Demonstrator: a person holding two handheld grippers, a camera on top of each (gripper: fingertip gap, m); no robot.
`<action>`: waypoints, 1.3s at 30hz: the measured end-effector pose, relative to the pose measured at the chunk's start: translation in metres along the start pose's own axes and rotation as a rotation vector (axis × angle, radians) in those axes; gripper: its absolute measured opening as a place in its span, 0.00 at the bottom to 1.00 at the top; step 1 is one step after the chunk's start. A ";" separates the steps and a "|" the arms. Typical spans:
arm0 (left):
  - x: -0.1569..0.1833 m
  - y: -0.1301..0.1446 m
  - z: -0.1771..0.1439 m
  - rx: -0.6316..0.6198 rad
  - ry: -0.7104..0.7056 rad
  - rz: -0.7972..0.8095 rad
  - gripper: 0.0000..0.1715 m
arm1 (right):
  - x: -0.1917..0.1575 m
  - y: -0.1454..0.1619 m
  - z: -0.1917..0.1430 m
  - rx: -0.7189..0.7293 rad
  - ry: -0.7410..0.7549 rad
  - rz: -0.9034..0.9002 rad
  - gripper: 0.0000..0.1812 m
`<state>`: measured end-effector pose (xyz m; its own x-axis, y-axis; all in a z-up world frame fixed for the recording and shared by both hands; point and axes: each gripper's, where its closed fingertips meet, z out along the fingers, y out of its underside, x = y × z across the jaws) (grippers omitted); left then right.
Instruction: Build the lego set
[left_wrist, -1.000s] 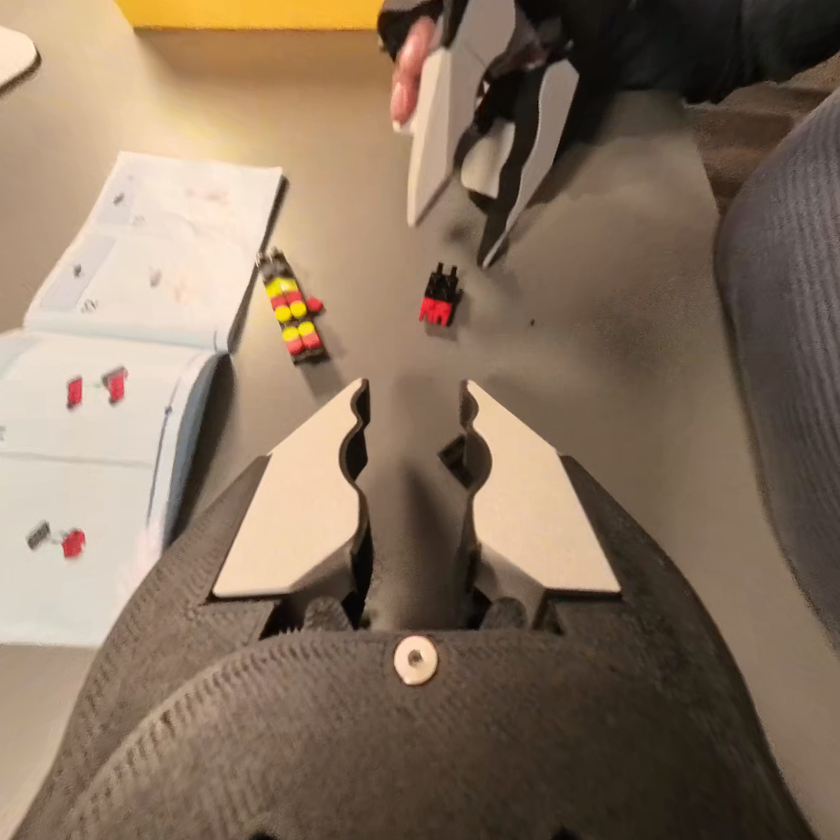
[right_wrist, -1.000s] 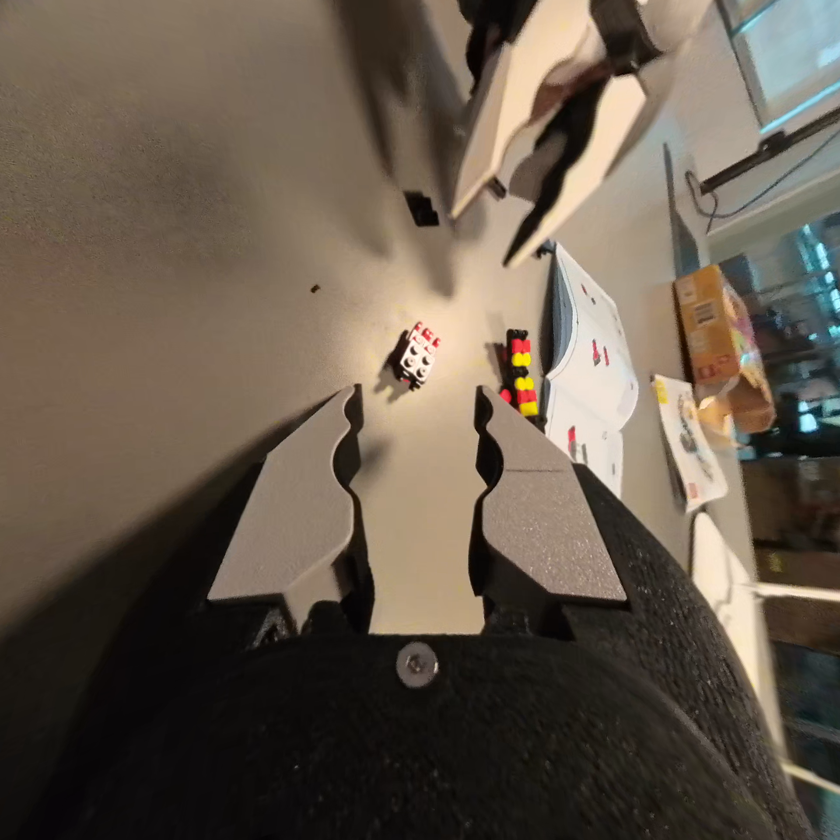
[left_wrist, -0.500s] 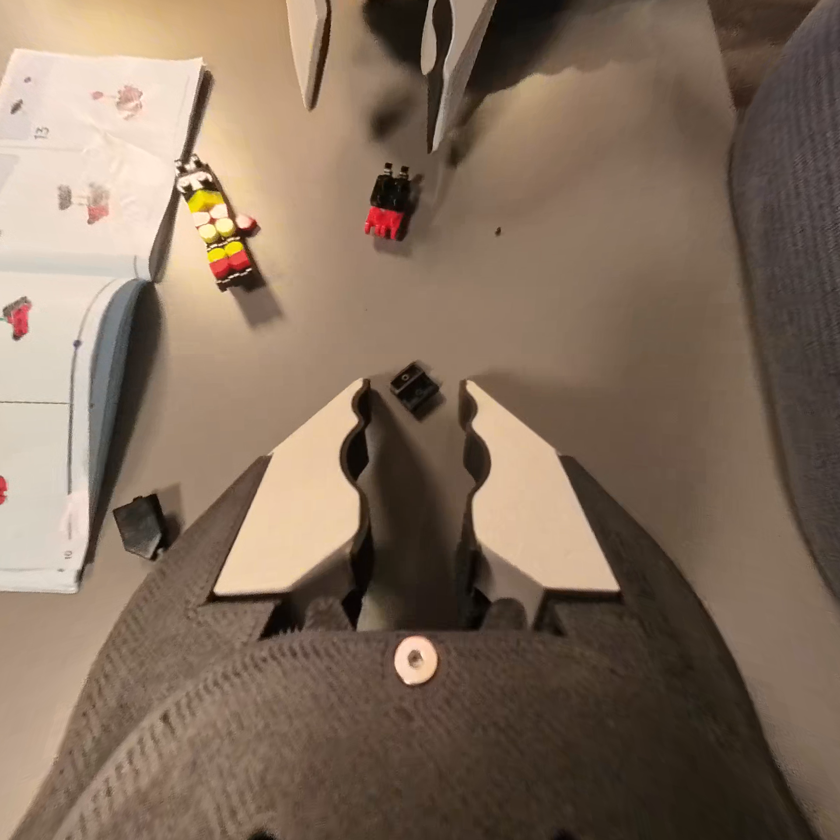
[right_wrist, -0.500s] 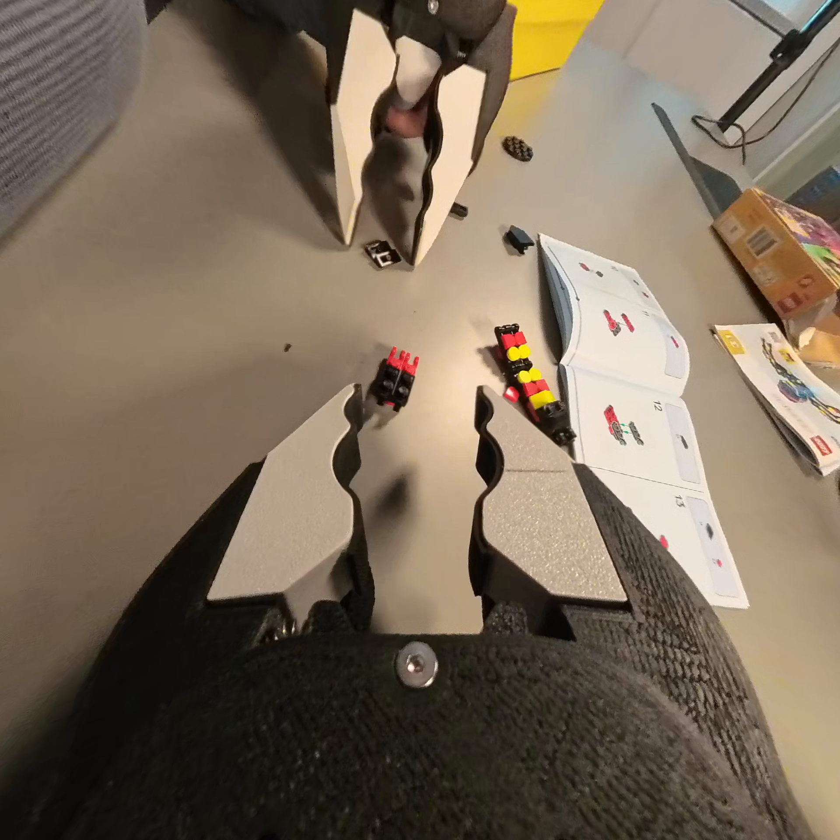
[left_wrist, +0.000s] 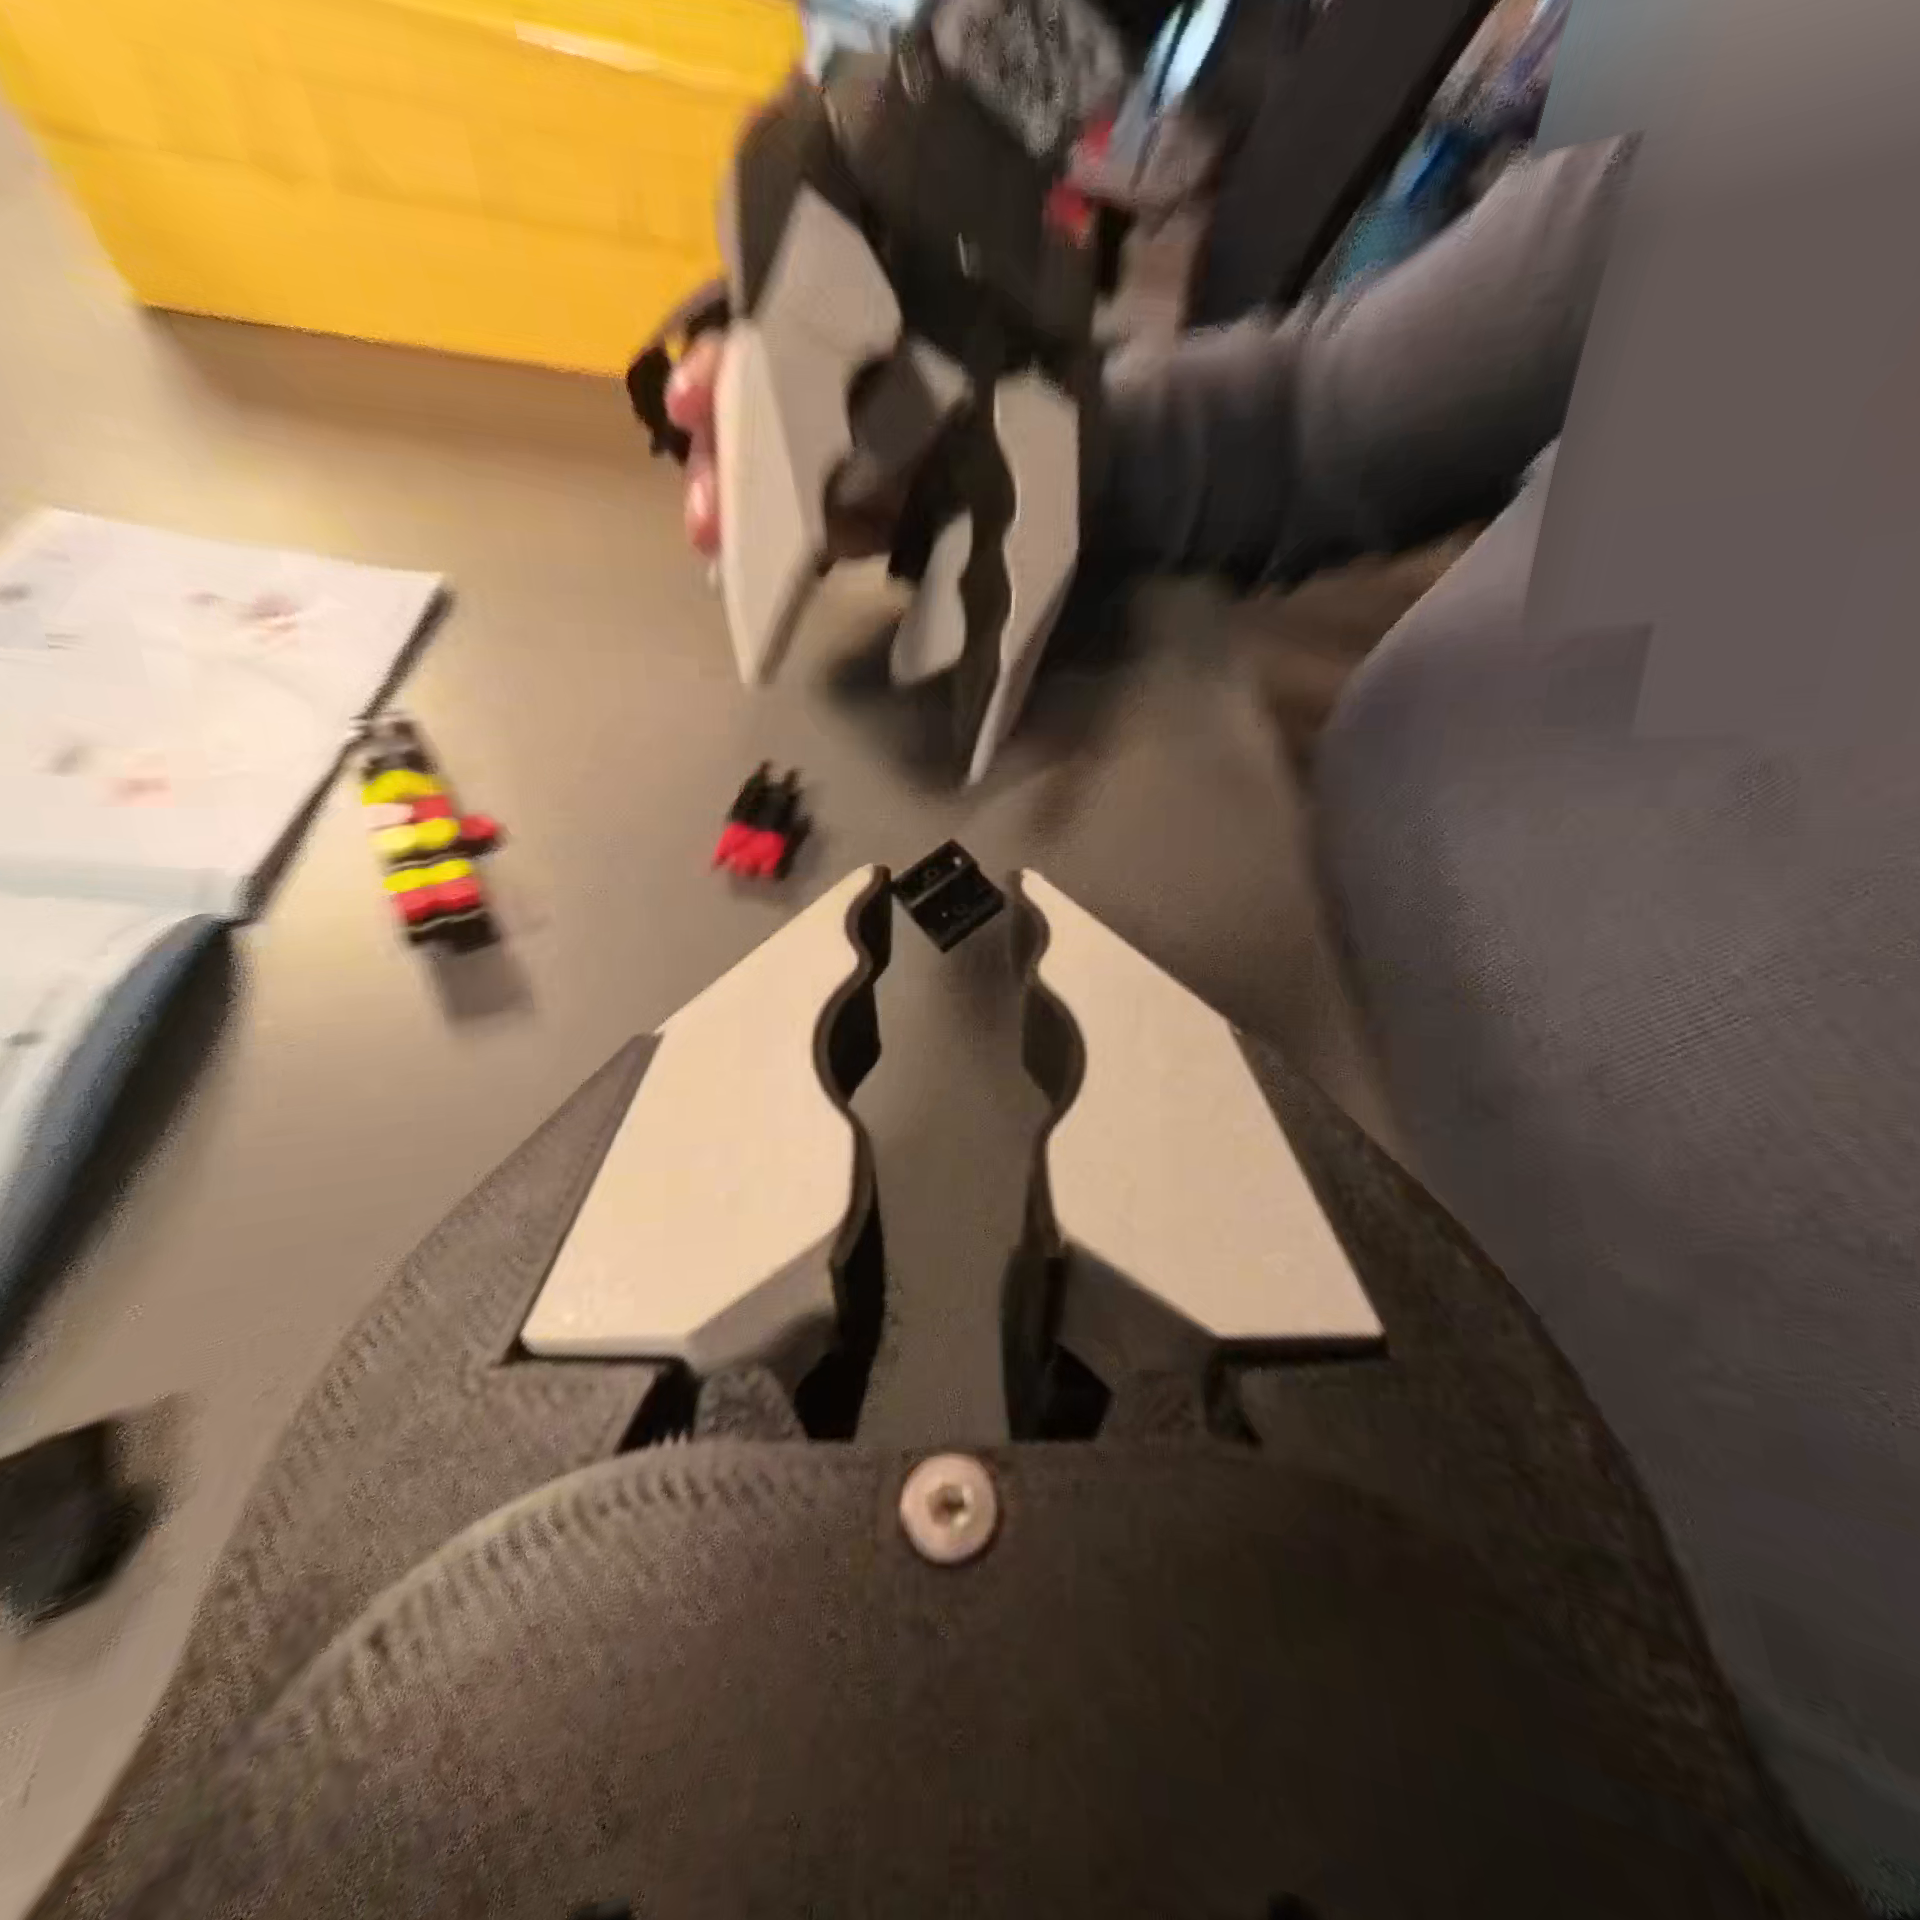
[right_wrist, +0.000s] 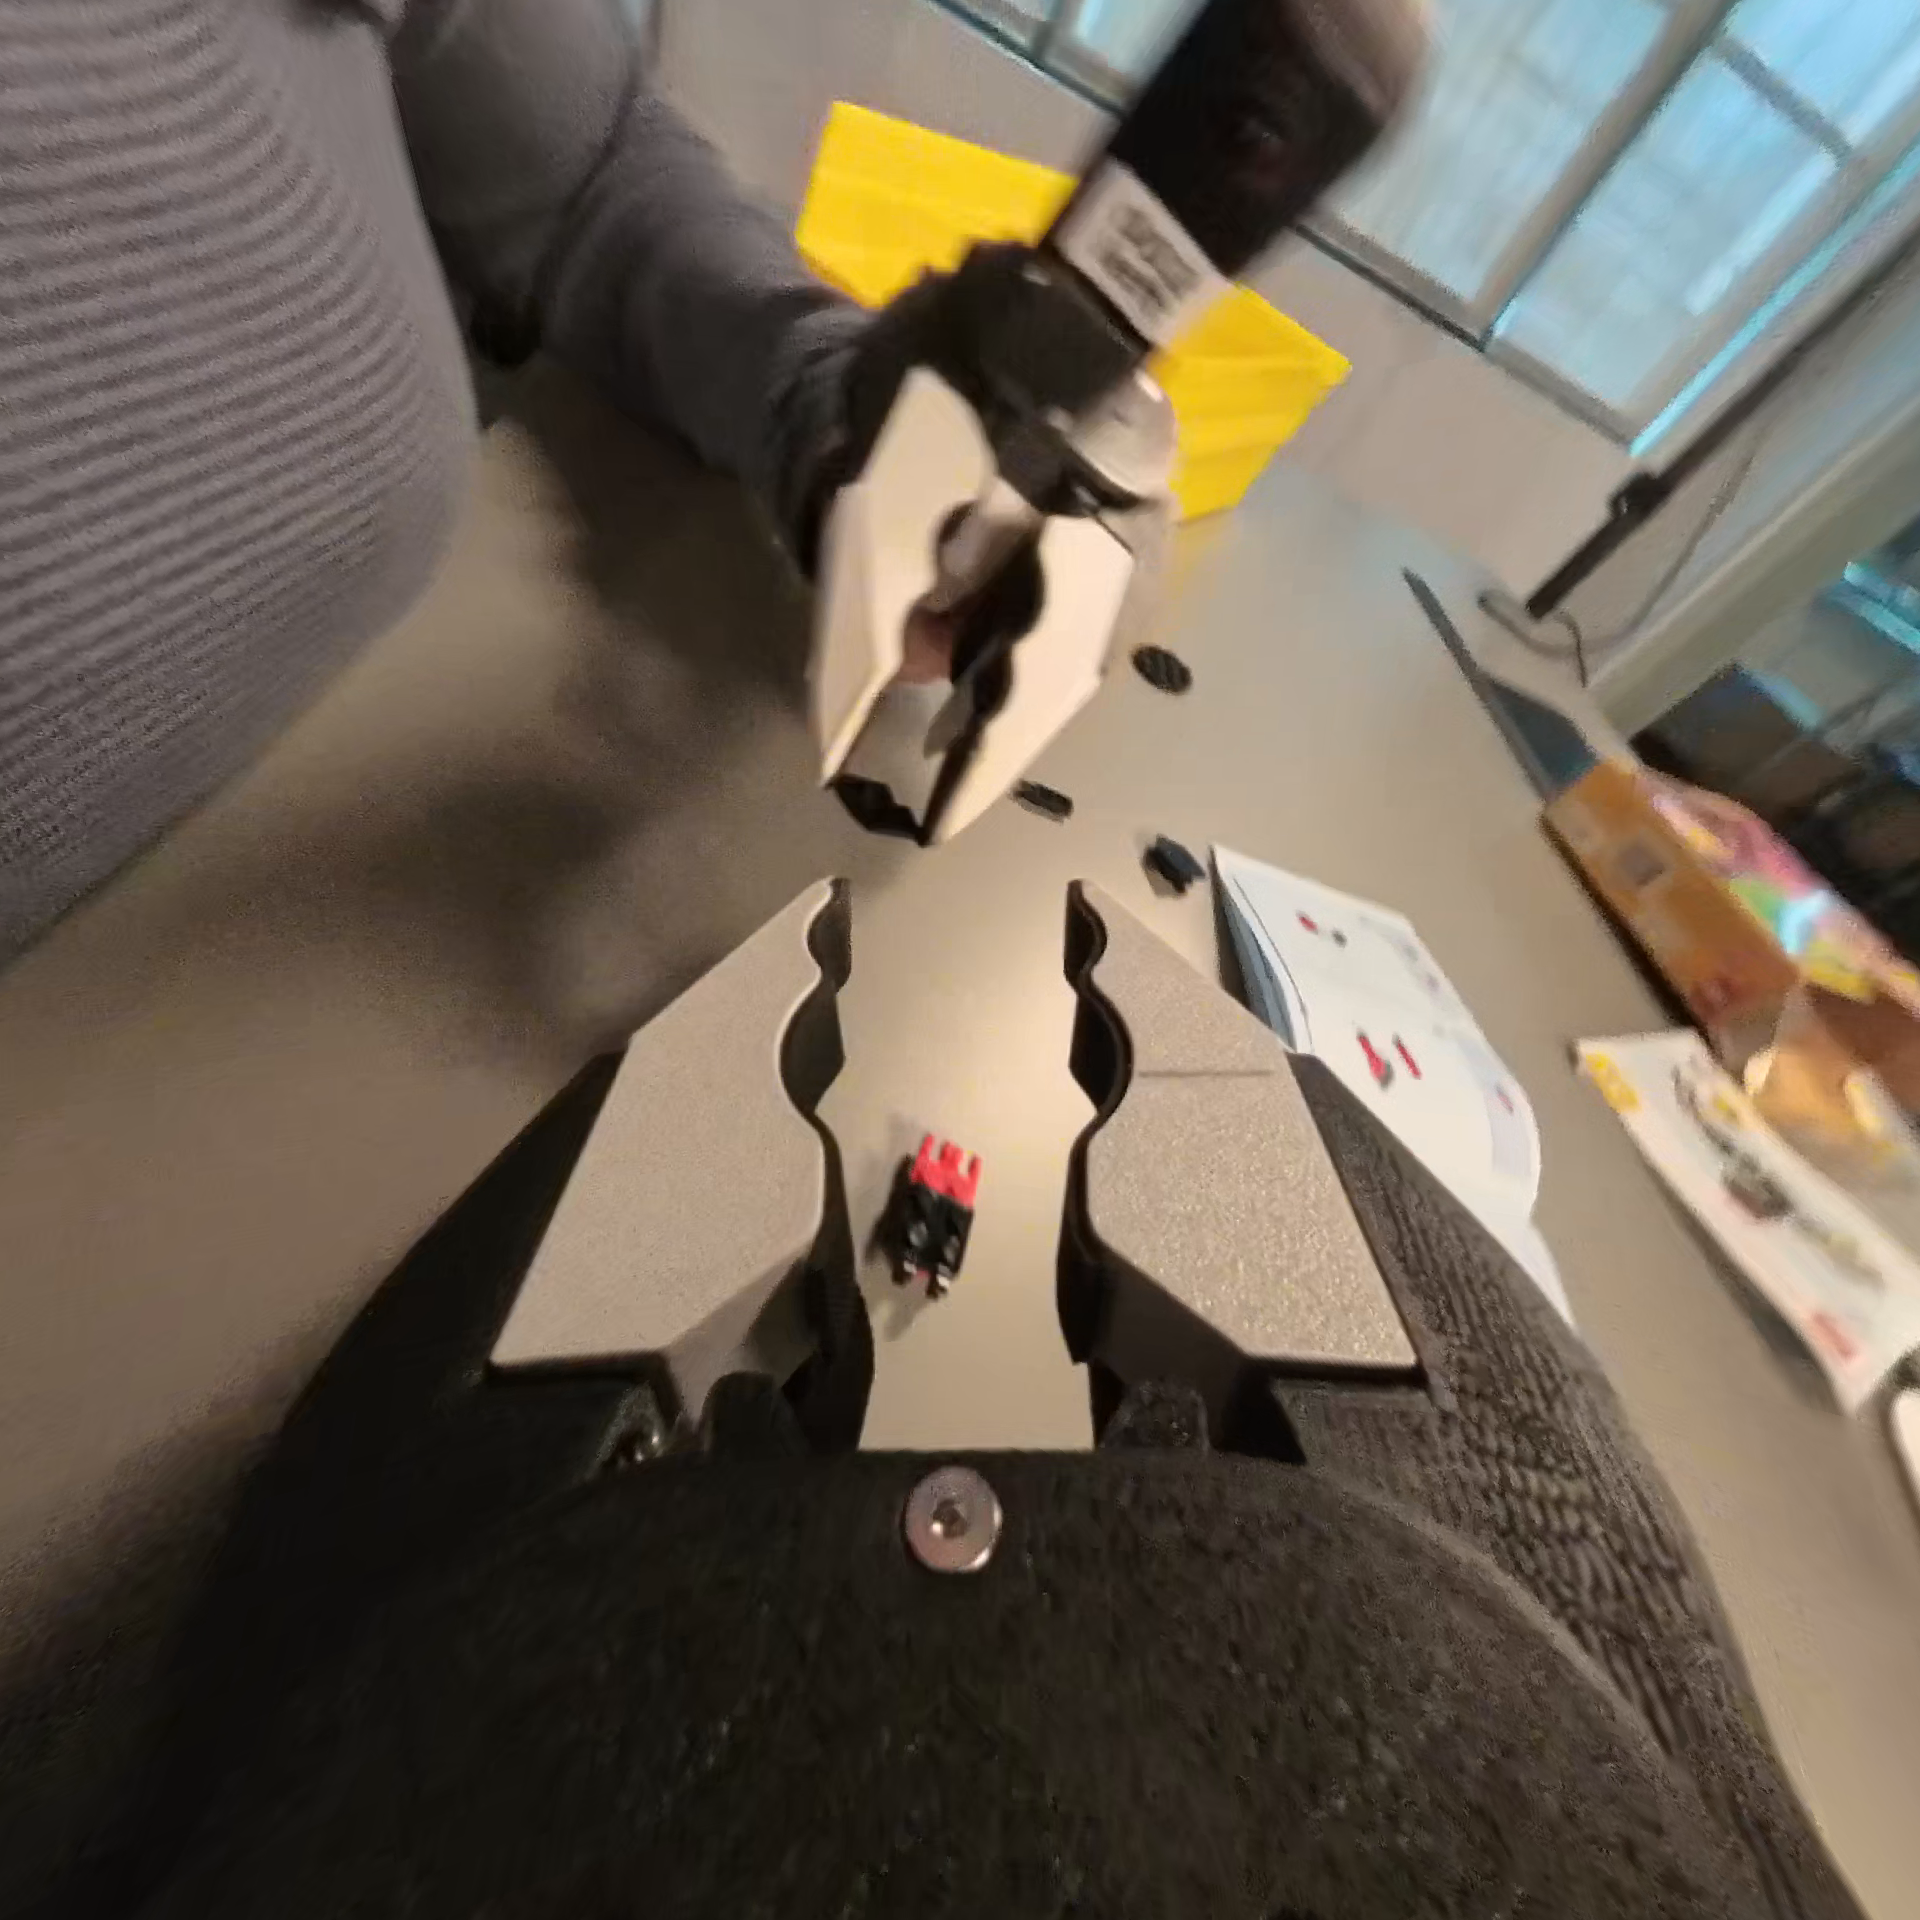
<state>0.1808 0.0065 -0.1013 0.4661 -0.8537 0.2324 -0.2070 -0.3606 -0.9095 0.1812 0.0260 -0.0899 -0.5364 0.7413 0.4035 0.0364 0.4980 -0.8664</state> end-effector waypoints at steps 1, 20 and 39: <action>0.006 -0.006 -0.001 0.048 0.070 -0.081 0.12 | -0.006 -0.005 0.005 0.000 -0.011 -0.053 0.19; 0.016 -0.015 -0.002 0.136 0.254 -0.294 0.12 | -0.023 -0.026 0.015 0.022 -0.042 -0.144 0.01; 0.023 -0.056 -0.020 0.381 -0.193 0.444 0.12 | 0.004 -0.064 0.008 0.594 -0.522 1.074 0.09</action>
<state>0.1854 -0.0005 -0.0383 0.5606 -0.7952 -0.2311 -0.1114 0.2042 -0.9726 0.1704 -0.0065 -0.0355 -0.7358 0.3149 -0.5995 0.3426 -0.5905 -0.7307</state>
